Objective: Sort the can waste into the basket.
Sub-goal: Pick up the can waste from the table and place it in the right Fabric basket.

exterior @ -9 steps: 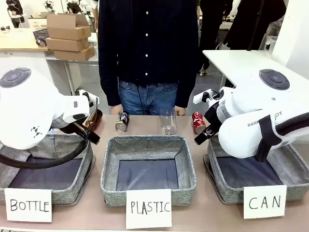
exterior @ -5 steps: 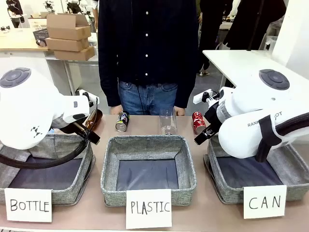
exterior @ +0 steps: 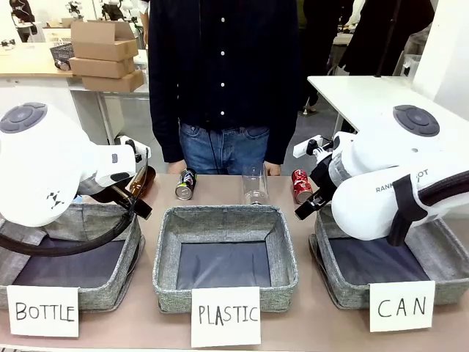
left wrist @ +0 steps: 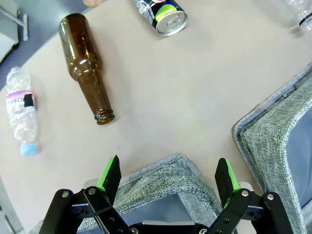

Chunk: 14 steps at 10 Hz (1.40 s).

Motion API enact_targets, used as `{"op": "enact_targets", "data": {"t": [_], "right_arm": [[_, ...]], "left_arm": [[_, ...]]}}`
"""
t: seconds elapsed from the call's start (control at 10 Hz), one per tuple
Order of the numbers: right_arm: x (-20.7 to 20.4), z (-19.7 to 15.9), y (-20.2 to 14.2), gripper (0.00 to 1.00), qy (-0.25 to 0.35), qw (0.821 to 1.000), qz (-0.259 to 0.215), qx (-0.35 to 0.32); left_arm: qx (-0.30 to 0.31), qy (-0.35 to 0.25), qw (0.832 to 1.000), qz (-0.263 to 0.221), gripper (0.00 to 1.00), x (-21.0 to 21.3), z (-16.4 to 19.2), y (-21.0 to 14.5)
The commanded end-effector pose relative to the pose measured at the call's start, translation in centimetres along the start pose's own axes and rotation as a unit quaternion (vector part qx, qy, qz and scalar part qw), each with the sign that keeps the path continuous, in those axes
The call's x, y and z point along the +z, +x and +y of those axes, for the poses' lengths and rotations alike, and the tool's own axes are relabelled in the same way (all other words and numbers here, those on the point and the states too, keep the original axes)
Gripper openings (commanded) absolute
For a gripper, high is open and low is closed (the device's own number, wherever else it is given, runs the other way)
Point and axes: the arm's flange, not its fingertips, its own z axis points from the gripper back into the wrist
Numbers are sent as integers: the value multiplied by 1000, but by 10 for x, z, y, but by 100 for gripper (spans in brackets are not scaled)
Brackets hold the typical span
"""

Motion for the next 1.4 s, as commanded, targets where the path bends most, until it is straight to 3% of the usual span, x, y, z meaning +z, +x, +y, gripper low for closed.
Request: {"op": "enact_targets", "data": {"t": [0.0, 0.1, 0.2, 0.3, 0.5, 0.6, 0.7, 0.8, 0.9, 1.0, 1.1, 1.2, 1.3], "right_arm": [[0, 0, 0, 100, 0, 1000, 0, 0], [44, 8, -1, 100, 33, 999, -1, 6], [93, 20, -8, 100, 30, 999, -15, -16], [132, 28, -26, 100, -1, 998, -45, -32], [165, 42, -74, 100, -33, 996, -78, 1], [116, 15, 28, 100, 3, 999, -47, -7], [116, 15, 28, 100, 3, 999, -47, -7], [167, 17, 26, 100, -9, 997, -71, 0], [170, 12, 29, 100, 19, 995, -92, -34], [182, -6, 22, 100, 94, 984, -123, -90], [197, -34, 11, 100, 237, 942, -129, -200], [207, -65, -7, 100, 371, 883, -131, -256], [214, -84, -21, 100, 412, 841, -136, -324]], "left_arm": [[0, 0, 1000, 0, 100, 0, 0, 0], [24, 15, 1000, 1, 100, 51, -10, 7], [103, 16, 994, -24, 100, 111, -24, 6], [106, 11, 993, -42, 100, 162, -39, -15], [-5, -18, 993, -120, 100, 204, -52, -75], [75, 7, 996, -57, 100, 149, -25, 32], [75, 7, 996, -57, 100, 149, -25, 32], [48, 3, 994, -95, 100, 216, -41, 25], [25, -138, 985, -98, 100, 220, -38, 27], [49, -295, 948, -112, 100, 233, -15, 20], [116, -375, 909, -143, 100, 240, 12, 8], [195, -410, 877, -158, 100, 242, 40, -13], [279, -436, 838, -173, 100, 239, 62, -29]]}}
